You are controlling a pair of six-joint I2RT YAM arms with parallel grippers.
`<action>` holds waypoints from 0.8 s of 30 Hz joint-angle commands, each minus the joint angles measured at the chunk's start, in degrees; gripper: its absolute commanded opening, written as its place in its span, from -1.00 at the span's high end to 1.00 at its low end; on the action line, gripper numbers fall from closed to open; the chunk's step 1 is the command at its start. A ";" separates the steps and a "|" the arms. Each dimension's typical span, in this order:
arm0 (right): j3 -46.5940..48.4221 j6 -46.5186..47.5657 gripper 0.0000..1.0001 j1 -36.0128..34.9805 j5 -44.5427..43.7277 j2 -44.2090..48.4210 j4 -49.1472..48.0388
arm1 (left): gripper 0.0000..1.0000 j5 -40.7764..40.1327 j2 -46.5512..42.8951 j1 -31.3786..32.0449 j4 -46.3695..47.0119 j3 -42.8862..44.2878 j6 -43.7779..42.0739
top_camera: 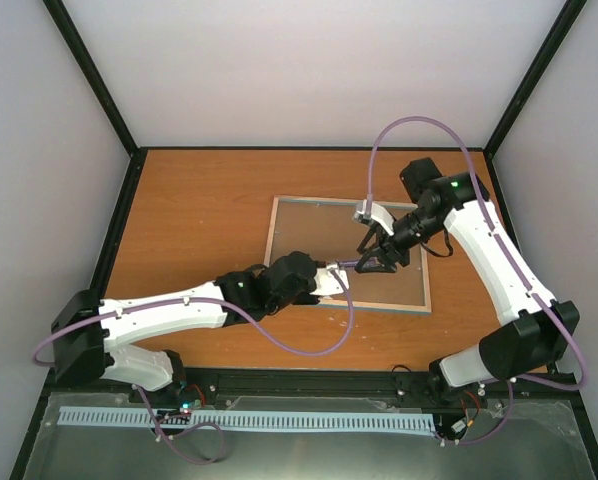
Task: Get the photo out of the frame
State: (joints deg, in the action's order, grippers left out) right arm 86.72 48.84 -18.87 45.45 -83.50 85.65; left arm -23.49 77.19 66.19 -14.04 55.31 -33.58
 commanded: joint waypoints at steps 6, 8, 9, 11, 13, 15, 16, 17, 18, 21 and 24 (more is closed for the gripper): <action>-2.82 -7.10 -0.36 0.25 4.45 4.17 -9.71 | 0.98 8.42 -3.92 -3.79 9.34 -2.34 18.86; -4.03 -7.51 -0.37 0.06 4.83 5.21 -11.56 | 0.99 8.64 -3.76 -4.41 9.78 -2.31 19.73; -4.37 -7.64 -0.37 -0.08 5.08 5.51 -12.09 | 0.98 8.63 -3.64 -4.54 9.94 -2.19 19.73; -4.61 -7.88 -0.37 -0.07 5.68 6.01 -12.72 | 0.99 8.63 -3.50 -4.76 10.23 -1.86 19.88; -4.68 -8.01 -0.35 -0.18 6.11 6.02 -12.90 | 0.99 8.91 -3.39 -4.93 10.48 -1.62 19.84; -5.07 -8.22 -0.33 -0.16 6.40 6.05 -13.18 | 0.98 9.41 -3.39 -4.87 10.72 -1.56 19.59; -5.25 -8.35 -0.33 -0.15 6.67 6.00 -13.30 | 0.98 9.56 -3.24 -5.01 10.79 -1.47 19.52; -5.46 -8.50 -0.32 -0.19 6.92 6.06 -13.53 | 0.99 9.59 -3.14 -5.00 10.75 -1.44 19.44; -5.76 -8.81 -0.31 -0.20 7.26 6.04 -13.89 | 0.99 9.67 -3.10 -5.00 10.69 -1.37 19.43; -6.73 -10.89 -0.28 -0.18 8.21 6.13 -15.88 | 0.98 10.01 -3.01 -5.02 10.64 -1.18 19.53; -7.16 -12.49 -0.17 -0.20 9.03 5.78 -17.24 | 0.99 9.89 -2.85 -5.02 10.57 -1.01 19.73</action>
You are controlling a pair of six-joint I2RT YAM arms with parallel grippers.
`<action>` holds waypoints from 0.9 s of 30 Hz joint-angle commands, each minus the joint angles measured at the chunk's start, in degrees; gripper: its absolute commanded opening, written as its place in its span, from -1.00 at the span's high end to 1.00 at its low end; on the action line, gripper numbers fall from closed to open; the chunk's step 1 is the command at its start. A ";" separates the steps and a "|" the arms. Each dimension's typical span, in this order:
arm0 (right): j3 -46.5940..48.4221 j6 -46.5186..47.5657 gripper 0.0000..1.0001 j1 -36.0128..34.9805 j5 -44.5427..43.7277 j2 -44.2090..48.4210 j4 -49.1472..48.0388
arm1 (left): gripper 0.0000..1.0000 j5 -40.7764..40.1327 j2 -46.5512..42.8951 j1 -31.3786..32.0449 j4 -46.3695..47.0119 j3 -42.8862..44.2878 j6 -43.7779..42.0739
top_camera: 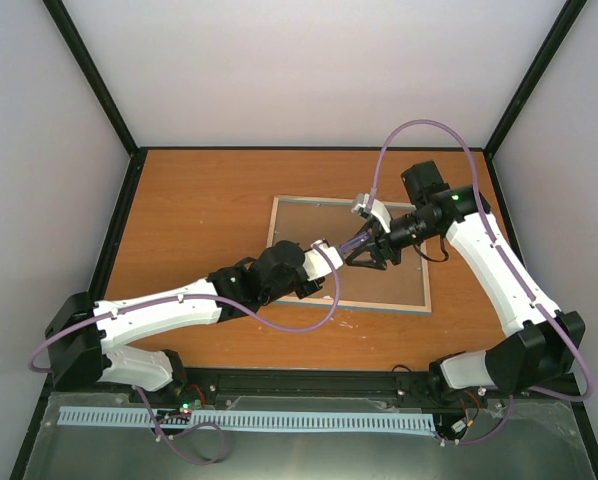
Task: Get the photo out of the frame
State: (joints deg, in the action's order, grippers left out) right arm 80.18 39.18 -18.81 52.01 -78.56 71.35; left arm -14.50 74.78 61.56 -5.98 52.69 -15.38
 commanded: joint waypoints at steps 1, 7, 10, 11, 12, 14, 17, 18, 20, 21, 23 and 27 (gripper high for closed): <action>-0.50 -2.83 -0.13 -0.26 2.76 0.60 -2.88 | 0.99 0.88 -0.52 -0.39 2.33 1.68 1.49; -0.49 -3.30 0.14 -0.31 2.84 0.10 -3.13 | 0.99 0.71 -0.80 -0.38 2.16 1.55 1.59; -1.06 -4.23 0.18 -0.30 2.98 -0.09 -3.75 | 0.98 0.84 -0.70 -0.38 2.12 1.73 1.58; -1.29 -4.71 0.18 -0.26 2.97 -0.28 -4.09 | 0.99 1.02 -0.69 -0.39 2.05 1.84 1.58; -1.33 -5.11 0.16 -0.22 2.92 -0.35 -4.44 | 0.99 1.17 -0.61 -0.39 1.96 1.95 1.54; -1.65 -6.03 0.15 -0.27 2.85 -0.52 -5.44 | 0.99 1.57 -0.60 -0.35 1.85 2.14 1.43; -2.11 -7.35 0.14 -0.29 2.70 -0.60 -6.91 | 0.99 1.84 -0.54 -0.39 1.80 2.32 1.29; -2.27 -7.71 0.14 -0.32 2.59 -0.62 -7.38 | 0.98 1.92 -0.56 -0.39 1.78 2.40 1.31; -2.52 -8.50 0.16 -0.26 2.45 -0.75 -8.19 | 0.98 1.96 -0.39 -0.39 1.56 2.63 1.31; -2.57 -8.72 0.19 -0.26 2.40 -0.95 -8.41 | 0.98 1.96 -0.23 -0.36 1.32 2.79 1.46; -2.66 -8.72 0.25 -0.30 2.67 -1.43 -8.29 | 0.99 2.00 0.07 -0.39 0.91 3.02 1.48; -2.99 -8.72 0.39 -0.24 3.48 -2.13 -8.25 | 0.99 2.20 0.36 -0.35 0.77 3.12 1.59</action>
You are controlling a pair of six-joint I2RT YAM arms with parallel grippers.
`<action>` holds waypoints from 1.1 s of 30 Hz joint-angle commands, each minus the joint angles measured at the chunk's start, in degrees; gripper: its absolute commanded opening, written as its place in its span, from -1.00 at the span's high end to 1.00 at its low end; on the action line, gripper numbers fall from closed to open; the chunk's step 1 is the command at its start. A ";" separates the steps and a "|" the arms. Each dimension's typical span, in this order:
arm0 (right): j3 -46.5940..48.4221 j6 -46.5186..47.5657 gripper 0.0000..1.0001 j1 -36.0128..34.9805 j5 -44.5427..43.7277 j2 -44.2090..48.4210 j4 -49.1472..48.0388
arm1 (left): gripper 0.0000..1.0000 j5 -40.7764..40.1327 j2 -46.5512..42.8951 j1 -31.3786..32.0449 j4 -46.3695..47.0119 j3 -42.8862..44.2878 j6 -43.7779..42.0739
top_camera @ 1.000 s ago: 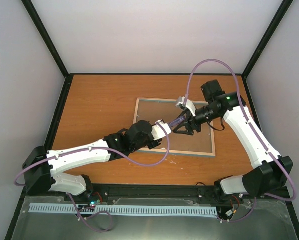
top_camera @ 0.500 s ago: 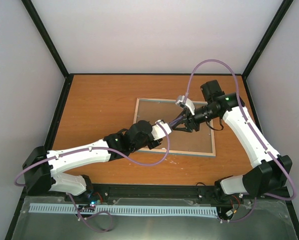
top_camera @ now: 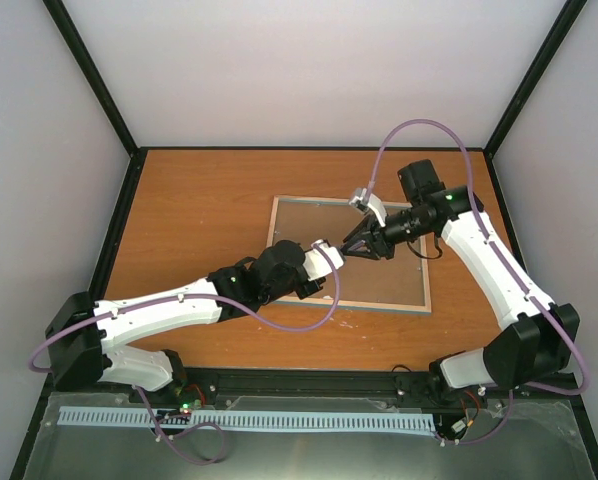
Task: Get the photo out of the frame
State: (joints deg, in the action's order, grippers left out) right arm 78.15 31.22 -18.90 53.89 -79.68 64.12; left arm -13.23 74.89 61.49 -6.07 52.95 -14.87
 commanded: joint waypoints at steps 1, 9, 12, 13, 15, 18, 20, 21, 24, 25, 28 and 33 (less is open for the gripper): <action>-1.05 -0.74 0.42 -0.17 1.66 -1.13 -1.01 | 0.98 0.86 0.30 -0.24 0.91 2.86 1.16; -1.13 -0.35 0.82 -0.09 1.25 -1.30 -0.78 | 0.63 -5.87 0.34 -1.27 1.75 1.98 8.09; -1.18 -1.43 0.94 0.55 -0.30 -1.35 -1.98 | -0.17 -10.40 -0.47 -5.14 -0.88 0.90 21.66; -1.57 -2.47 0.94 0.96 -1.32 -1.27 -3.39 | -0.28 -10.18 -0.59 -7.54 -3.37 0.57 27.54; -3.06 -5.87 0.95 1.80 -4.21 -0.88 -7.43 | -0.36 -6.73 -0.41 -12.93 -8.11 -0.32 38.56; -6.76 -11.63 0.94 2.26 -11.91 1.42 -15.44 | -0.37 -1.04 1.68 -20.21 -12.97 -2.33 49.61; -10.41 -15.27 0.94 2.37 -16.35 4.08 -22.29 | -0.32 5.61 3.82 -24.29 -13.57 -3.53 52.85; -12.43 -17.19 0.94 2.40 -18.28 5.50 -25.44 | -0.28 8.54 5.39 -25.83 -13.46 -3.95 53.94; -14.62 -19.13 0.94 2.37 -20.47 6.20 -28.92 | -0.16 12.05 8.70 -27.97 -11.67 -4.84 55.25; -14.16 -18.83 0.94 2.42 -20.32 5.64 -28.12 | -0.14 11.78 9.63 -28.27 -11.15 -4.79 55.32; -13.72 -17.08 0.94 2.38 -18.51 4.12 -25.45 | -0.11 10.57 13.09 -29.61 -9.51 -3.62 54.49; -15.20 -15.11 0.95 2.37 -16.55 4.31 -24.01 | -0.06 11.22 20.95 -31.00 -9.71 1.52 51.98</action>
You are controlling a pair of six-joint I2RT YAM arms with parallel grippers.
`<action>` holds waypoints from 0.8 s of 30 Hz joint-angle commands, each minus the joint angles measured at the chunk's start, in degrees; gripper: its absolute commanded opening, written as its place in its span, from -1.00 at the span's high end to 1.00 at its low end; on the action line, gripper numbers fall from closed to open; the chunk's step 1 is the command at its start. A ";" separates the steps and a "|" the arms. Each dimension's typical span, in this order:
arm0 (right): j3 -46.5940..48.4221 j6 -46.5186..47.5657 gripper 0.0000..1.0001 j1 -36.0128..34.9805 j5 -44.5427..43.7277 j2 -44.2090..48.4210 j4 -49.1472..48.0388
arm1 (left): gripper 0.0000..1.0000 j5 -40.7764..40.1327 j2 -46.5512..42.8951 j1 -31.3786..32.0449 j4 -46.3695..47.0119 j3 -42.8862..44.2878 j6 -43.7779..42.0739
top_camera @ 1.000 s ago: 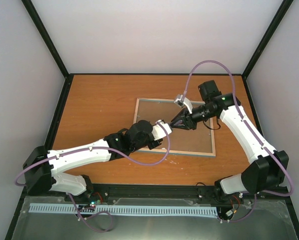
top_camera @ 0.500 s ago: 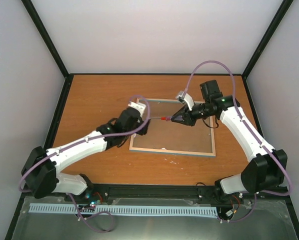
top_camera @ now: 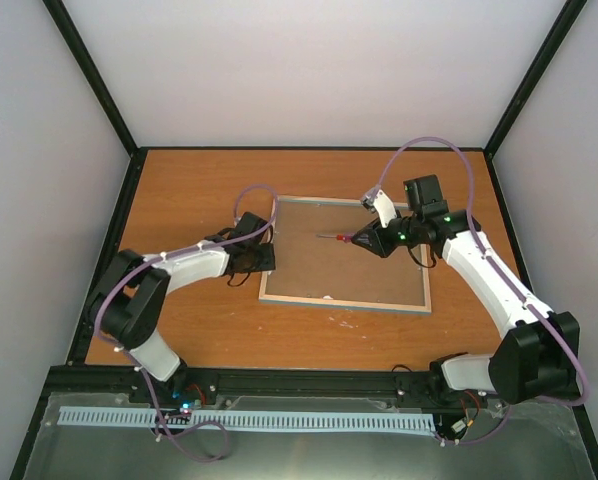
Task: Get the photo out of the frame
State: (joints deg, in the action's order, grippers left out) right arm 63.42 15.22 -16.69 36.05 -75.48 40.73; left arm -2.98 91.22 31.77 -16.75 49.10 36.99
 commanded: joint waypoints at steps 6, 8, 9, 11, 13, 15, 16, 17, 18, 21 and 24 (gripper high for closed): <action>-2.46 1.08 0.95 0.17 2.96 1.73 -0.24 | 0.15 -1.93 9.99 -1.39 2.02 8.31 -0.77; -3.58 0.84 0.95 0.19 3.09 2.07 -0.93 | 0.22 -2.67 11.53 -1.40 2.14 9.27 -1.23; -3.91 0.52 0.94 0.23 2.83 2.14 -1.25 | 0.29 -3.01 12.24 -1.38 2.12 9.81 -1.63; -4.14 0.25 0.94 0.22 2.37 1.74 -1.61 | 0.44 -3.65 13.31 -1.36 1.61 10.60 -2.23; -3.81 0.49 0.95 0.17 2.63 1.16 -1.30 | 0.60 -3.62 13.27 -1.36 1.74 10.29 -2.43; -3.15 0.79 0.94 0.15 3.01 0.14 -1.14 | 0.72 -2.40 12.28 -1.32 3.18 8.70 -3.42; -2.68 0.91 0.94 0.09 3.24 -0.46 -1.05 | 0.76 -1.35 11.53 -1.21 4.11 7.25 -4.32; -2.20 1.00 0.95 0.08 3.56 -1.03 -1.00 | 0.78 -0.95 10.85 -1.02 4.47 5.91 -4.26; -1.78 1.02 0.94 0.03 3.89 -1.72 -1.00 | 0.81 -0.78 10.16 -0.81 4.72 4.62 -3.93; -0.46 0.95 0.95 -0.57 4.66 -4.10 -1.07 | 0.85 -0.21 7.86 0.12 5.03 0.71 -2.80; 0.73 0.86 0.94 -1.89 4.82 -6.28 -1.47 | 0.89 -0.42 5.21 2.08 4.91 -3.01 -1.10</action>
State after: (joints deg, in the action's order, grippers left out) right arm 61.45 15.62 -17.17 39.13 -79.53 40.77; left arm -4.91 99.13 31.83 -9.30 50.96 33.76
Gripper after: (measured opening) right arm 0.182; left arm 0.164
